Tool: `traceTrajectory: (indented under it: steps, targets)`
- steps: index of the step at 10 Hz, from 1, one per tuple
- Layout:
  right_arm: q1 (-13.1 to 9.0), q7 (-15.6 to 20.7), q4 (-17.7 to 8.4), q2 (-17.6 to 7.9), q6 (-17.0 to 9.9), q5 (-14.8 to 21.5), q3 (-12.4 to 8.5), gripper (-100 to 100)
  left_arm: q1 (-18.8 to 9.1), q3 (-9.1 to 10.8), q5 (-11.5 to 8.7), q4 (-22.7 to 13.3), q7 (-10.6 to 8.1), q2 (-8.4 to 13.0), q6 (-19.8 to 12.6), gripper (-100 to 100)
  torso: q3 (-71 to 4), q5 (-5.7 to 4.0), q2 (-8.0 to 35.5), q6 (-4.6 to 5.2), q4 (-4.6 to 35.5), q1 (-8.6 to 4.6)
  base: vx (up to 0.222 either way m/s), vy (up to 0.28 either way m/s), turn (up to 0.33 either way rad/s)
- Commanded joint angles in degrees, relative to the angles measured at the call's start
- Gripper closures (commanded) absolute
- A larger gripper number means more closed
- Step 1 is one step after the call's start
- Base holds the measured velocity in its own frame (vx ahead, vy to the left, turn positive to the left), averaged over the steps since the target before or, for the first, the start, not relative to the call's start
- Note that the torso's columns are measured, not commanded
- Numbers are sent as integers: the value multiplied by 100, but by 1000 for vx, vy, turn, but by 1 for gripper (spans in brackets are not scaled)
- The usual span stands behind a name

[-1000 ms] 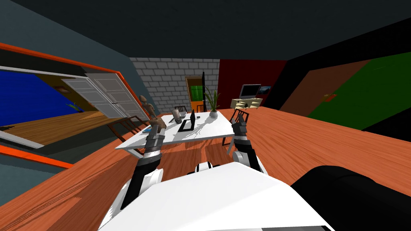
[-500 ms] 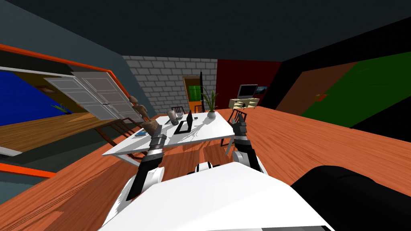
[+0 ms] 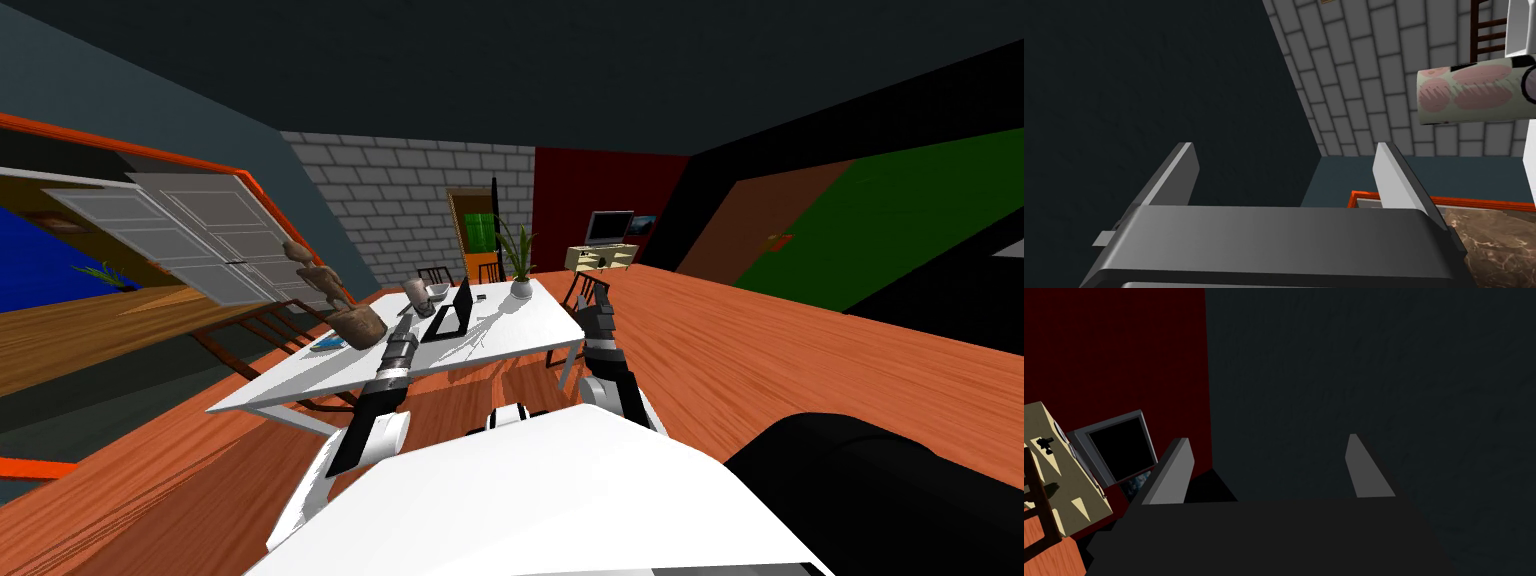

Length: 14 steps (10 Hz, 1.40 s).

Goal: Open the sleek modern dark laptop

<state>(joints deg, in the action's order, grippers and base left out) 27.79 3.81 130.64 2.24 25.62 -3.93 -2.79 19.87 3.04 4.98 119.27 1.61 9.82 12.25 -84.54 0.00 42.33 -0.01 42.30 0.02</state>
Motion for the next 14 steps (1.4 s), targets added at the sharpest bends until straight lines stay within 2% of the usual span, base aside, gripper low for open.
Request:
traceTrajectory:
  steps: [1,14]
  targets:
    - [0,0,0,0,0,0,0,0,-97,11,61,-112,28,115,-300,-100,2,1,2,0,1,2,49,-48,-57]
    - [0,0,0,0,0,0,0,0,-677,126,375,-879,155,759,-1879,-100,-3,-1,-5,0,-1,-2,60,-51,-64]
